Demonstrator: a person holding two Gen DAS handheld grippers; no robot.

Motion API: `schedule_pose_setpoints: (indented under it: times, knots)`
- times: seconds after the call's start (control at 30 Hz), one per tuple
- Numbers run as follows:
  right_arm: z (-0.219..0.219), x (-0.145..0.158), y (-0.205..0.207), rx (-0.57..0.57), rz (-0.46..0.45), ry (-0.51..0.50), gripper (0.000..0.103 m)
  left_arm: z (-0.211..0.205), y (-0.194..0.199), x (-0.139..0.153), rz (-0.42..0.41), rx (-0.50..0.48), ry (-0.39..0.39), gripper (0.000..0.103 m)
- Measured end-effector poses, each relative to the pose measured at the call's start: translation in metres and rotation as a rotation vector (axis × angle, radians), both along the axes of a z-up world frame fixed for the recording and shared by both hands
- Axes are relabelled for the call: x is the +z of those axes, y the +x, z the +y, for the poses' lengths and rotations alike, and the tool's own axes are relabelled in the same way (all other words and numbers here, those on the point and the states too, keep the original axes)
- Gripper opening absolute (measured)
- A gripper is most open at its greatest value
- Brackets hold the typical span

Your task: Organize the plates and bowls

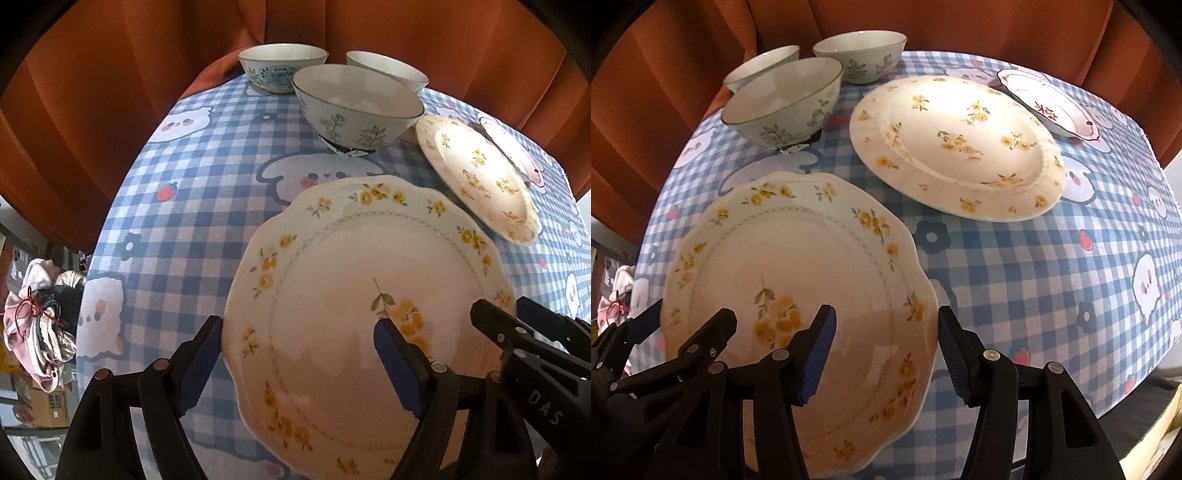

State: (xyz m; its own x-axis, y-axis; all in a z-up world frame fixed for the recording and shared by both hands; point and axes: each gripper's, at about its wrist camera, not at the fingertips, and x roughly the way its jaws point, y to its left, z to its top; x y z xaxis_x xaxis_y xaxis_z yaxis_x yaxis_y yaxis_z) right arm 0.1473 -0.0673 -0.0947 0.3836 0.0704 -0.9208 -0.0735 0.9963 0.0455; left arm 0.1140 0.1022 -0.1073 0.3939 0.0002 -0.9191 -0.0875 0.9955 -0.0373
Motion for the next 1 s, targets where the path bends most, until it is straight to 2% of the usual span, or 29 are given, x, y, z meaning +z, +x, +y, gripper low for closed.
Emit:
schedule_pose_setpoints:
  times: [0.23,0.47,0.63,0.77,1.0]
  knots:
    - [-0.003,0.036,-0.007,0.001,-0.069,0.009,0.071,-0.003,0.000,0.040,-0.063,-0.002,0.000,0.084]
    - [-0.019,0.065,-0.007,-0.012,-0.144,0.017,0.080,-0.010,0.007,0.063,-0.130,0.007,-0.010,0.086]
    - [-0.032,0.079,-0.003,0.004,-0.206,0.006,0.080,-0.027,0.015,0.070,-0.164,0.013,-0.013,0.086]
    - [-0.049,0.082,0.009,0.009,-0.216,0.013,0.080,-0.046,0.022,0.072,-0.164,0.010,0.009,0.086]
    - [-0.086,0.079,0.033,0.014,-0.199,0.120,0.080,-0.079,0.045,0.072,-0.144,0.038,0.038,0.086]
